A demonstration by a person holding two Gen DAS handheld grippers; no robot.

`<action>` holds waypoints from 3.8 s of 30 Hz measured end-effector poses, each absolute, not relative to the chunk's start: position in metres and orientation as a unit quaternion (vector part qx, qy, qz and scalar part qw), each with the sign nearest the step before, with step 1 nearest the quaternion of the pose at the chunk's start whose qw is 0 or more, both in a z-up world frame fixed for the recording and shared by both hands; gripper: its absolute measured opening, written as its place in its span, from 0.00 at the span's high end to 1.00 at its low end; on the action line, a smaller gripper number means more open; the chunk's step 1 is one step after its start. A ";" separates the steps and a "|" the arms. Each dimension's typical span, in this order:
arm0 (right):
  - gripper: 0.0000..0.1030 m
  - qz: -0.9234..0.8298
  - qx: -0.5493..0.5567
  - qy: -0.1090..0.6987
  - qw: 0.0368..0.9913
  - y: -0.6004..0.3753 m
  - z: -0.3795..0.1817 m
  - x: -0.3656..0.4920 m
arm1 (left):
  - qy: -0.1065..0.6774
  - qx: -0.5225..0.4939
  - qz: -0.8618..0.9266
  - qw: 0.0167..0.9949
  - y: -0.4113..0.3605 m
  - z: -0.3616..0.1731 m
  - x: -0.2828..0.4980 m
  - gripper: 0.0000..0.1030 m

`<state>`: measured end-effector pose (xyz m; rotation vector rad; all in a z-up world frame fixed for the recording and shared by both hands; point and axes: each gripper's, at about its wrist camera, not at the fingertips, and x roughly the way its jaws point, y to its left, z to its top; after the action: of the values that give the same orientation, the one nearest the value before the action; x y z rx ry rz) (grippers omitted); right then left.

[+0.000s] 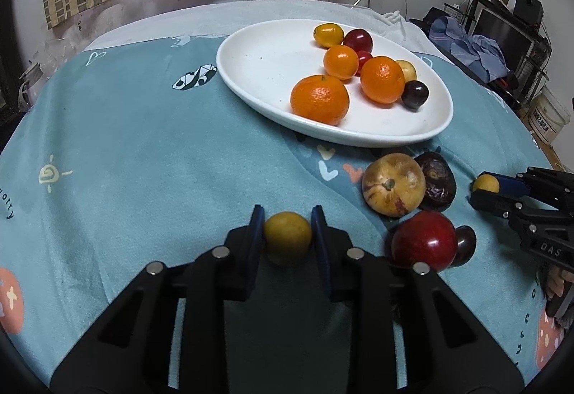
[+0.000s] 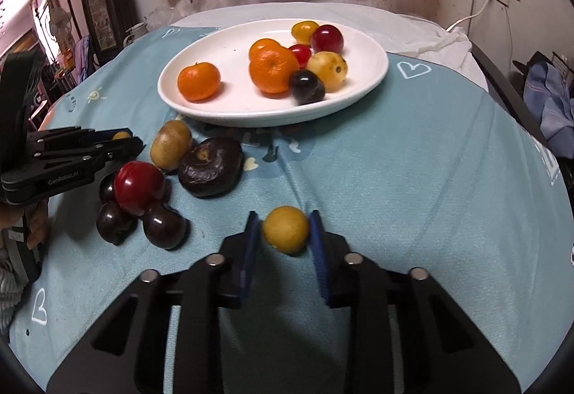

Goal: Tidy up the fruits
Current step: 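Grasp a small yellow fruit with the left gripper while the right gripper grasps a yellow fruit, then place both yellow fruits on the white plate and open both grippers, then grasp a dark plum with the left gripper while the right gripper grasps another dark plum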

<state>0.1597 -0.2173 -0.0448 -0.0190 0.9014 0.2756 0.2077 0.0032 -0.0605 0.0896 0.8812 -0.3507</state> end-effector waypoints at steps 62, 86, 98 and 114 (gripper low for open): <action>0.45 0.138 0.254 0.376 0.881 -0.299 0.002 0.149 | 0.354 0.118 -0.172 0.912 -0.023 -0.039 0.146 0.16; 0.45 0.144 0.226 0.391 0.881 -0.286 -0.002 0.148 | 0.367 0.074 -0.142 0.916 0.030 -0.038 0.137 0.11; 0.45 0.152 0.209 0.397 0.881 -0.276 -0.006 0.147 | 0.413 0.070 -0.159 0.894 0.029 -0.055 0.144 0.50; 0.45 0.217 0.052 0.400 0.889 -0.201 -0.011 0.130 | 0.406 0.048 -0.141 0.901 0.036 -0.052 0.148 0.73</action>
<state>0.1298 -0.2006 -0.0109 0.1086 0.8320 0.4514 0.1478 0.0361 -0.0521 0.0990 0.8405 -0.2927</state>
